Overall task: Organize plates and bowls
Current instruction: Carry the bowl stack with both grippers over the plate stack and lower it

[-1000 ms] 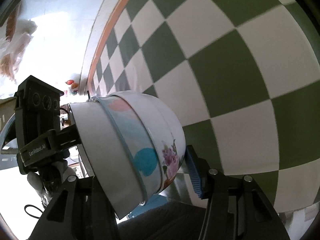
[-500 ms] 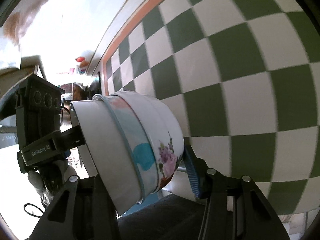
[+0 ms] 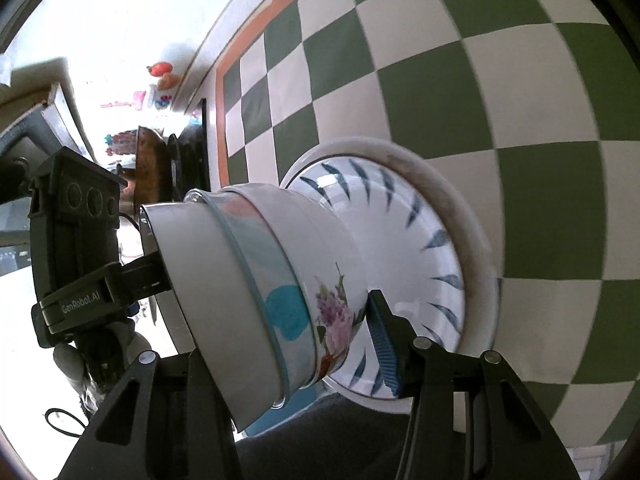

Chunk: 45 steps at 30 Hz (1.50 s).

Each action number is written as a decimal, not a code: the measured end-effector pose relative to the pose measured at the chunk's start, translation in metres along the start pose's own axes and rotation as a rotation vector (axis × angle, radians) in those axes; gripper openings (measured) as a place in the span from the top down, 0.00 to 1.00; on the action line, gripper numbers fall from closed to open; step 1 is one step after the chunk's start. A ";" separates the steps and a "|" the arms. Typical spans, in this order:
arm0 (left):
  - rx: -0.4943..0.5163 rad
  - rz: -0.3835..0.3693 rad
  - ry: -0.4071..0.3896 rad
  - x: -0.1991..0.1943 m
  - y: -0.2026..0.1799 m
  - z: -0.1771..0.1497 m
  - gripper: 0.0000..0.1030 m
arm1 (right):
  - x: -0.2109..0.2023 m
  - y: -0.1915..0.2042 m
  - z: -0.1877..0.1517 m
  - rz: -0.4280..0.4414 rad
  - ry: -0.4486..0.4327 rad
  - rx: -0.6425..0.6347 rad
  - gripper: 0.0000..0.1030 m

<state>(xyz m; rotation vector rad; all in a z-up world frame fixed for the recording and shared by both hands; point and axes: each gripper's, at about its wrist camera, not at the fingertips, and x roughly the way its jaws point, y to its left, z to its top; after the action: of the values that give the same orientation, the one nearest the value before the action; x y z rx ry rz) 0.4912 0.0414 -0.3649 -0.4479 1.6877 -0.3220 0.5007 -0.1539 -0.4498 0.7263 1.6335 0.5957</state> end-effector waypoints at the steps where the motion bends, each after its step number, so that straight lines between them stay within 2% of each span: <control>1: 0.000 -0.002 0.006 0.002 0.003 0.000 0.49 | 0.005 0.002 0.001 -0.008 0.003 -0.005 0.51; 10: 0.007 -0.008 0.032 0.015 0.007 0.001 0.49 | 0.022 0.002 0.006 -0.048 0.004 0.008 0.51; 31: 0.002 -0.019 0.061 0.029 0.006 0.002 0.49 | 0.018 -0.007 0.002 -0.075 0.000 0.035 0.52; 42: 0.018 -0.012 0.050 0.027 0.002 0.002 0.49 | 0.014 -0.010 -0.003 -0.093 -0.005 0.046 0.52; 45: 0.037 0.026 0.012 0.017 0.000 -0.004 0.49 | 0.009 -0.005 -0.004 -0.114 -0.019 0.027 0.52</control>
<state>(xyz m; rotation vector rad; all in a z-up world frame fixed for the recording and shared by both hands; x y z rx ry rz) 0.4854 0.0339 -0.3789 -0.3972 1.6953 -0.3373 0.4954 -0.1508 -0.4584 0.6519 1.6563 0.4838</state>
